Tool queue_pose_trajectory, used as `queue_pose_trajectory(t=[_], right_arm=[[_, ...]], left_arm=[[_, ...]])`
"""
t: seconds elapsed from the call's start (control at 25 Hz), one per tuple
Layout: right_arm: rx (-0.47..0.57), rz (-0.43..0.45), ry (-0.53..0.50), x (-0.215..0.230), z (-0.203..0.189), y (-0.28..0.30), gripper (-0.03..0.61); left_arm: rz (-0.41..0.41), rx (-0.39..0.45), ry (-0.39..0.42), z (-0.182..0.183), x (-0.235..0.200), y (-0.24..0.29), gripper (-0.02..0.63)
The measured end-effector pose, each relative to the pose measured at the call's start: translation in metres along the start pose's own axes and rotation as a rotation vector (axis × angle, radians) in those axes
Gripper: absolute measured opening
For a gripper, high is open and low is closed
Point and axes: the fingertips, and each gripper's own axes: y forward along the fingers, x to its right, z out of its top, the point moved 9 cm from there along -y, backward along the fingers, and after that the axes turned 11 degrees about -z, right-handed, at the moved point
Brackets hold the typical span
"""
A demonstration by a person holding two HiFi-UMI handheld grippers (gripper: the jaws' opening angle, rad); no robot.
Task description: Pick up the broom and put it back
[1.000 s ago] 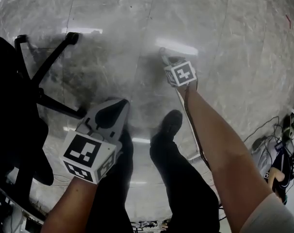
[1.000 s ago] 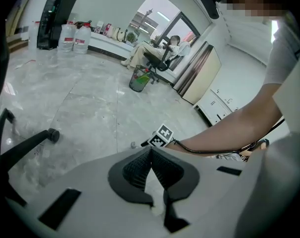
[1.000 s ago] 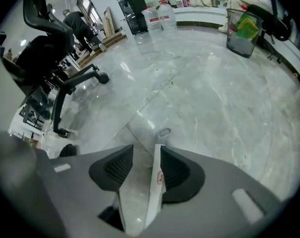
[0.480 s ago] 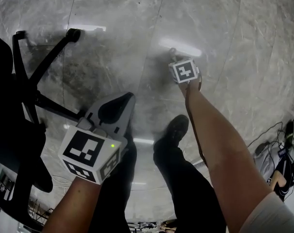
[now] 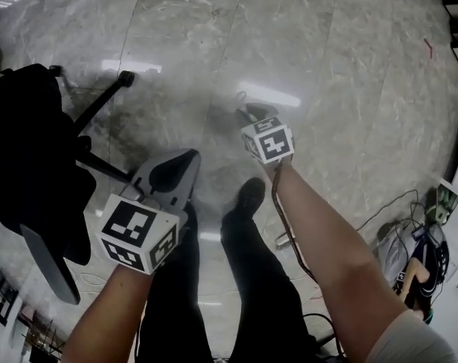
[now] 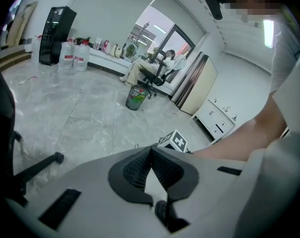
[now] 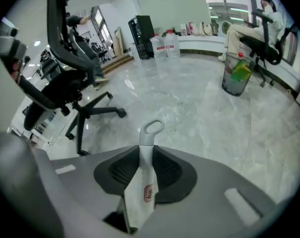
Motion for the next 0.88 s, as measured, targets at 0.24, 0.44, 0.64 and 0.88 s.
queue_pose_trajectory(t=[0.24,0.44,0.64,0.88], right_arm=[[0.178,0.073,-0.065,-0.021,0.070,-0.193,0.084],[0.281,0.109,-0.137,-0.043,0.106,-0.331,0.083],[0.355,0.168,-0.231,-0.069,0.124,-0.450,0.083],[0.411,0.236,-0.352,-0.100,0.126,-0.560,0.083]], left_arm=[[0.021,0.016,0.034,0.074,0.100,-0.072,0.008],[0.017,0.004,0.060,0.104,0.177,-0.127,0.008],[0.036,0.010,0.086,0.125,0.246,-0.186,0.008],[0.130,0.062,0.092,0.141,0.317,-0.263,0.006]])
